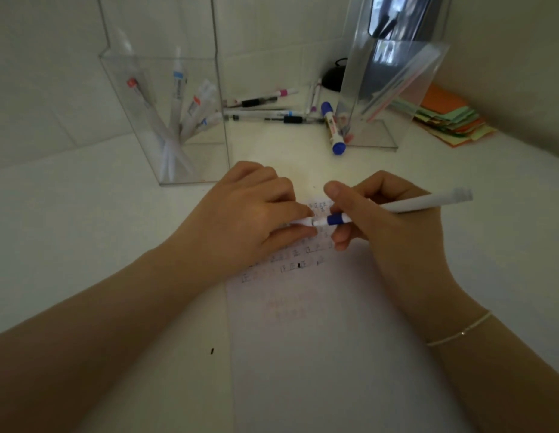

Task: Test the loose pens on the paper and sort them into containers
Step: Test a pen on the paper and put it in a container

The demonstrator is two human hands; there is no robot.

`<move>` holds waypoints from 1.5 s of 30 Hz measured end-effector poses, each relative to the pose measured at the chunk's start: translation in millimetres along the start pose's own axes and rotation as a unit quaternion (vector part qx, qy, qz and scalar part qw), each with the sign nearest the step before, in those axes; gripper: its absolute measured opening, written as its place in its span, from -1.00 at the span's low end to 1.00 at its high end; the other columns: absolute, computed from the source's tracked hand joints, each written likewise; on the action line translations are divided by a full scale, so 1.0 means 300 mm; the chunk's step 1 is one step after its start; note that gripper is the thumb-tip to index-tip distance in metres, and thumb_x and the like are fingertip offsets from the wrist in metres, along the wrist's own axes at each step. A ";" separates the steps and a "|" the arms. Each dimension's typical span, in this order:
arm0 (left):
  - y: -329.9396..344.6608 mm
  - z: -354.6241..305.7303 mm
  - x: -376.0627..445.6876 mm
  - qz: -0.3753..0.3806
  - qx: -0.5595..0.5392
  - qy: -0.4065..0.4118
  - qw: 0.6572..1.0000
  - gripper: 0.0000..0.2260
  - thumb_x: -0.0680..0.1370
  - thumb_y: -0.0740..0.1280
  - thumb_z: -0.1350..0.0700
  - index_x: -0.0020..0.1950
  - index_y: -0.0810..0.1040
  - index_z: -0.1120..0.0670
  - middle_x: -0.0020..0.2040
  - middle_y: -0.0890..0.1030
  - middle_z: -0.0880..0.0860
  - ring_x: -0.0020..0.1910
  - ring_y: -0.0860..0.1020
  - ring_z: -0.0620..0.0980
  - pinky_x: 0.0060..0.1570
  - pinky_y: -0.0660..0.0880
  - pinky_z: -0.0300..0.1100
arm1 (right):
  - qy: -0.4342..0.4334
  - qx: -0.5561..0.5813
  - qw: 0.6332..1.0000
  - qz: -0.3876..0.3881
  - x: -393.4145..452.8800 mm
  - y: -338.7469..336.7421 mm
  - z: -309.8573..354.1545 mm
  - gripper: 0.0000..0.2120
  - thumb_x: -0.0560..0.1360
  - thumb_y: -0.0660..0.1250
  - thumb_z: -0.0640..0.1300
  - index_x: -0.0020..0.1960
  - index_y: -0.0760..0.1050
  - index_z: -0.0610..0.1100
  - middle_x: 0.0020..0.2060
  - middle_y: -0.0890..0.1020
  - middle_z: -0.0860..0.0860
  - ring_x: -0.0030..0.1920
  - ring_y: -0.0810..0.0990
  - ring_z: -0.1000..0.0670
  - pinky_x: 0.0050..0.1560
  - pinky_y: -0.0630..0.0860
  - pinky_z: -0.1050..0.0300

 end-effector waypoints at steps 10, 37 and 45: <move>-0.029 -0.047 0.012 -0.006 -0.028 0.008 1.000 -0.67 0.63 0.08 0.02 -0.05 0.57 0.15 -0.29 0.55 0.04 -0.30 0.40 -0.01 -0.20 0.28 -0.18 | 0.003 0.123 0.990 0.066 0.000 0.035 0.002 -0.83 0.45 0.30 -0.12 -0.26 0.51 -0.19 -0.41 0.59 -0.09 -0.49 0.52 -0.11 -0.52 0.50 0.15; 0.316 -0.831 0.352 0.248 -0.190 0.034 0.949 -0.50 0.58 -0.05 -0.26 0.51 0.03 -0.18 0.55 -0.01 -0.12 0.51 -0.10 -0.18 0.45 -0.20 -0.15 | 0.027 -0.153 0.840 -0.520 -0.758 -1.190 0.066 -0.85 0.51 0.20 -0.26 -0.20 0.38 -0.07 -0.38 0.45 -0.04 -0.53 0.39 0.18 -0.55 0.35 0.36; 0.300 -0.837 0.352 0.234 -0.213 0.017 0.948 -0.54 0.59 0.01 -0.20 0.49 0.11 -0.18 0.54 0.06 -0.12 0.50 -0.04 -0.20 0.46 -0.15 -0.17 | 0.390 -0.216 0.854 -0.267 -0.771 -1.177 -0.506 -0.98 0.48 0.32 -0.26 -0.12 0.52 -0.20 -0.11 0.64 -0.25 -0.28 0.61 -0.16 -0.36 0.47 0.16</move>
Point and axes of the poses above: each hand's wrist, its own x-axis towards the middle knuckle, its own y-axis out of the palm, z = x × y, the point moved 7 cm from there along x, towards the middle knuckle
